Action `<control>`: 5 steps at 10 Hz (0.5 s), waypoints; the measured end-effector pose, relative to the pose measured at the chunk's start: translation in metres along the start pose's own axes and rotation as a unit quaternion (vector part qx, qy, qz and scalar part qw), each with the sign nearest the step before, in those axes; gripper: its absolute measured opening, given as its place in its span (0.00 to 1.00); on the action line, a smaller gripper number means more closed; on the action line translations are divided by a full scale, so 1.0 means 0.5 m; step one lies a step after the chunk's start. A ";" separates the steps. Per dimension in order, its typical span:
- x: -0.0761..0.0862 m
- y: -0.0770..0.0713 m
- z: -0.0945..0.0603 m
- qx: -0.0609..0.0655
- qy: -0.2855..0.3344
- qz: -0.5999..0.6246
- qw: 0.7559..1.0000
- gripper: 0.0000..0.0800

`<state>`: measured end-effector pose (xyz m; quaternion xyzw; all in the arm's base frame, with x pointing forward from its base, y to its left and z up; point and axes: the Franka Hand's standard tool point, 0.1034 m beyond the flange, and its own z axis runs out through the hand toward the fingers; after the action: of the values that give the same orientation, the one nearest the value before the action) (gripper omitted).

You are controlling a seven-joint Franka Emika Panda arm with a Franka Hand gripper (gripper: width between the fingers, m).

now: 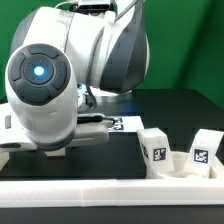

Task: Assemble stool

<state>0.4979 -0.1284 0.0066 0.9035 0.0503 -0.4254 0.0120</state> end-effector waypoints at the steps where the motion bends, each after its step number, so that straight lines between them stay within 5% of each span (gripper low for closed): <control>1: 0.000 0.000 0.000 0.000 0.000 0.000 1.000 0.81; 2: 0.001 -0.002 -0.001 0.000 0.000 -0.001 1.000 0.69; 3: 0.001 -0.004 -0.001 -0.001 0.000 -0.001 1.000 0.69; 4: 0.002 -0.005 -0.001 -0.001 0.000 -0.002 1.000 0.46; 5: 0.002 -0.006 -0.002 -0.001 0.001 -0.002 1.000 0.40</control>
Offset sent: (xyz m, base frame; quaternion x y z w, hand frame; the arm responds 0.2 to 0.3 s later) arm 0.0006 0.0076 -0.0015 0.0079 0.0083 -0.0032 0.9999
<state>0.4989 -0.1254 0.0063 0.9036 0.0530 -0.4249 0.0122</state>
